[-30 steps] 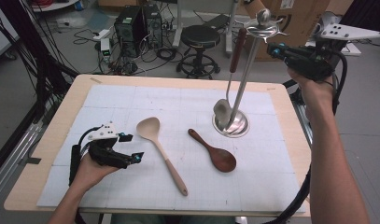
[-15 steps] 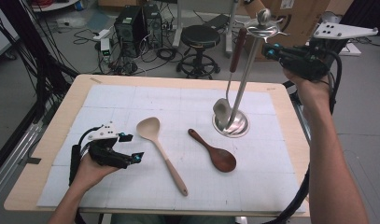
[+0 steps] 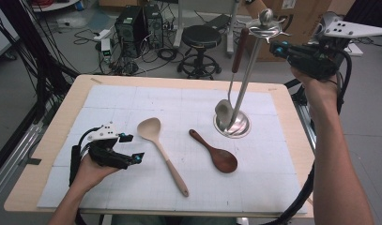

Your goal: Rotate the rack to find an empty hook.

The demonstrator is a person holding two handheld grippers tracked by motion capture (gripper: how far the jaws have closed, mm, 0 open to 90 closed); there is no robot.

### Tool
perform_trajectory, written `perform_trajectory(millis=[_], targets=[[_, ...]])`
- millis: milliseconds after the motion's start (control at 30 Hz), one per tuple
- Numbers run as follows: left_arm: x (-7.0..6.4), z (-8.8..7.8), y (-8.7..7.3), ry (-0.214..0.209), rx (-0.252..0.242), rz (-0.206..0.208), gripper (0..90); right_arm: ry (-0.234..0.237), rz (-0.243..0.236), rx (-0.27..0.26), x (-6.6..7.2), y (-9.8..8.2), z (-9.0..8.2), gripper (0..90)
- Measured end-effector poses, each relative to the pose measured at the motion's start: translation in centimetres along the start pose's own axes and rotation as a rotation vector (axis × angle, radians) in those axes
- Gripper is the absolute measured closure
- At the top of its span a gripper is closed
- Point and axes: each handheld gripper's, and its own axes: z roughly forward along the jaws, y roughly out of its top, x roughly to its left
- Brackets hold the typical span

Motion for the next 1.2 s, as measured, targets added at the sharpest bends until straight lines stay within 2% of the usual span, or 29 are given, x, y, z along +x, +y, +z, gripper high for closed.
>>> perform_trajectory(millis=[267,967,1200], targets=[[0.0,0.0,0.0,-0.001,-0.001,-0.002,18.2,-0.007,0.002,-0.001,-0.3,-0.1,0.0,90.0],[0.0,0.0,0.0,-0.001,-0.002,0.000,18.2,0.011,0.003,0.006,0.4,0.0,1.3,90.0],[0.0,0.0,0.0,0.000,-0.006,-0.003,18.2,0.005,0.003,0.013,0.3,-0.1,1.0,90.0]])
